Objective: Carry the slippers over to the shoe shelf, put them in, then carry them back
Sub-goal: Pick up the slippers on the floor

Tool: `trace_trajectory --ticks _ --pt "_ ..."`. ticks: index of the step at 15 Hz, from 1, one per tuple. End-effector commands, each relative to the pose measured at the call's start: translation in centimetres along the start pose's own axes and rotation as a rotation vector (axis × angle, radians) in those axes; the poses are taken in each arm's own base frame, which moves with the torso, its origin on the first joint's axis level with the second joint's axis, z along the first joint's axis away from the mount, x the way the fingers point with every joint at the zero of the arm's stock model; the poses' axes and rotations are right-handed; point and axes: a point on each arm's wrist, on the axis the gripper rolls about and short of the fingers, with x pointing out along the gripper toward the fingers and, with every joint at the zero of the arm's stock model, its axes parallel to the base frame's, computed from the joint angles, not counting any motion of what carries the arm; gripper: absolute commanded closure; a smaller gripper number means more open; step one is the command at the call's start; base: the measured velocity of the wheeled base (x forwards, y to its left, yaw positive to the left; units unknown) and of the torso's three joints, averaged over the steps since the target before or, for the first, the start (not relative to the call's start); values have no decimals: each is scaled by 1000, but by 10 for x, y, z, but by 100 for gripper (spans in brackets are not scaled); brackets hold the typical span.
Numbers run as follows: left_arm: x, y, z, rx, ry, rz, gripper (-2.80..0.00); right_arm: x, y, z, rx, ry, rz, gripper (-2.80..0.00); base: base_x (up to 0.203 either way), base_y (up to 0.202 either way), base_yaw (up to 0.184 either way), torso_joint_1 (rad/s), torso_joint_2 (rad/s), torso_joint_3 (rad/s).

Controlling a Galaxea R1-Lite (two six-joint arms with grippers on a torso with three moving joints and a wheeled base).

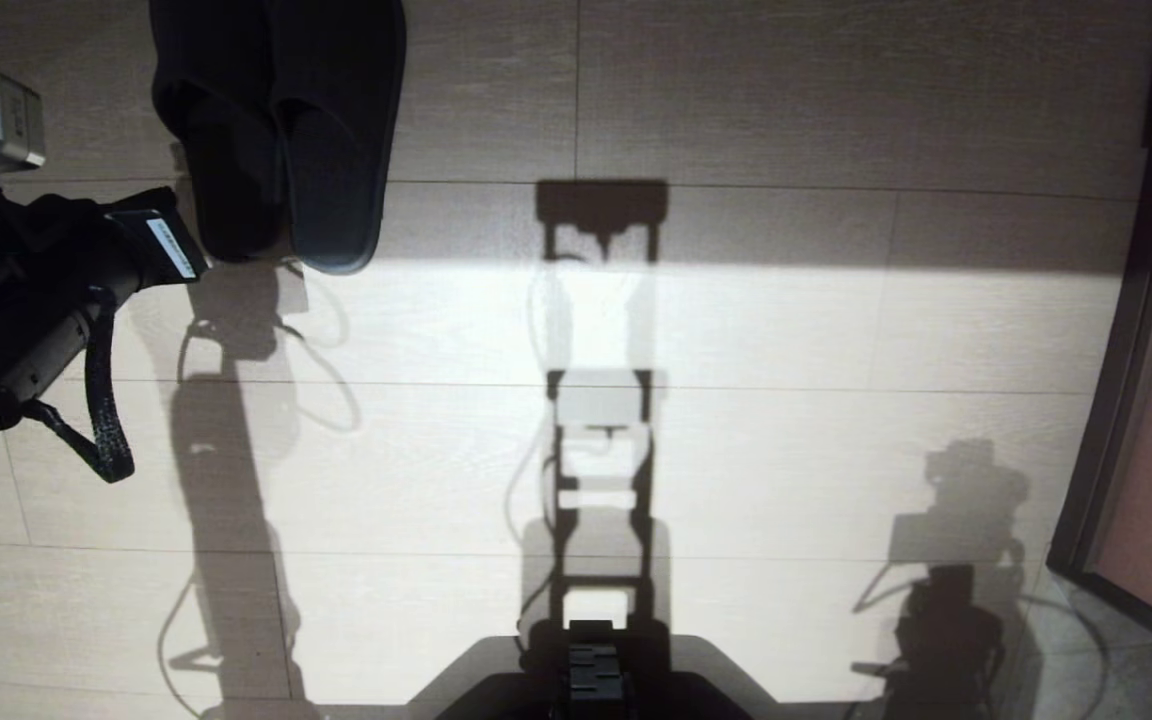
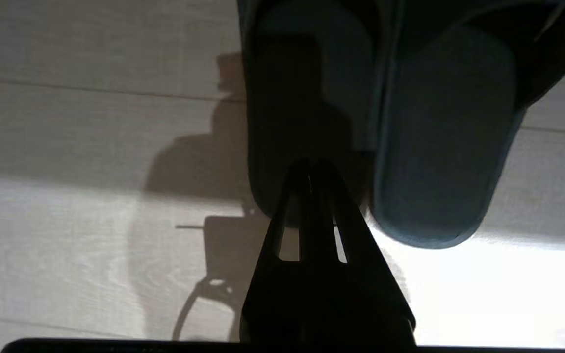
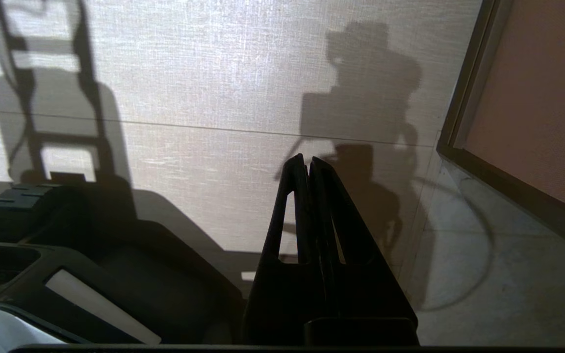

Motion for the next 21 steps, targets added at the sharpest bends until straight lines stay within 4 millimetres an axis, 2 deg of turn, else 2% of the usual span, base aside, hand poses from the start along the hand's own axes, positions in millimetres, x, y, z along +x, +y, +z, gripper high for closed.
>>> trace_trajectory --ticks 1,7,8,12,14,18,20,21 --pt "2 0 -3 1 1 10 0 0 0 0 0 -2 0 0 0 0 0 0 0 0" --pt "21 -5 -33 47 80 15 0 0 0 0 0 -2 0 0 0 0 0 0 0 0" --pt "22 -6 -33 43 75 14 0 0 0 0 0 -2 0 0 0 0 0 0 0 0" --pt "25 -7 -28 21 42 10 0 0 0 0 0 -2 0 0 0 0 0 0 0 0" --pt "24 -8 -20 -25 -7 7 0 0 0 0 0 -2 0 0 0 0 0 0 0 0" --pt "8 -9 7 -125 -86 -17 0 0 0 0 0 -2 0 0 0 0 0 0 0 0" --pt "3 -11 8 -133 -78 -32 0 0 0 0 0 -2 1 0 0 0 0 0 0 0" --pt "1 -12 6 -130 -66 -36 -280 0 0 0 0 -2 0 0 0 0 0 0 0 0"
